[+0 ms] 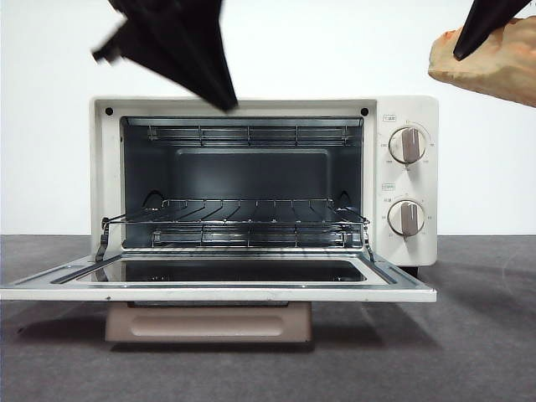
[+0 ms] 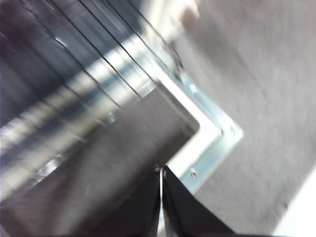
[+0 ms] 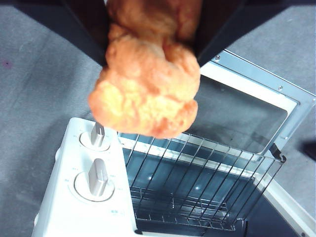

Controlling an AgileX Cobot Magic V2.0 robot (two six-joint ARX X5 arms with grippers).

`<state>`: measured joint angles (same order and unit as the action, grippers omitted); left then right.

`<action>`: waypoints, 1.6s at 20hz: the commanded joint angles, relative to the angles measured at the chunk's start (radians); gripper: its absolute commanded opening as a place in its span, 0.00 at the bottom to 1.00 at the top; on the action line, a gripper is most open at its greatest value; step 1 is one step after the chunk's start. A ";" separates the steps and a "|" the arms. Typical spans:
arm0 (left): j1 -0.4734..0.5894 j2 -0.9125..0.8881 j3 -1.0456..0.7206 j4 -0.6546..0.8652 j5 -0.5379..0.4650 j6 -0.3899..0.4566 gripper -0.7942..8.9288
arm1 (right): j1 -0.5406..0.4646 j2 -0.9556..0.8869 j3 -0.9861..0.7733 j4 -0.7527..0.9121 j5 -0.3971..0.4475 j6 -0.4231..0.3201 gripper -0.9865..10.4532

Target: The left arm flap open the oven, the right arm pick bread and place it into oven, the left arm flap close the oven

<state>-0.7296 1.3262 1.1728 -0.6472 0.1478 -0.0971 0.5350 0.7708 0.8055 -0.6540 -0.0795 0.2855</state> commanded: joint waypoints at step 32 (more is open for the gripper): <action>0.350 -0.734 -0.438 -0.163 0.040 -0.024 0.10 | 0.178 0.837 0.261 0.598 0.151 0.262 0.28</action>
<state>-0.3771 0.5880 0.7300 -0.8143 0.1852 -0.1299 0.7052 1.5921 1.0447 -0.0666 0.0654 0.5274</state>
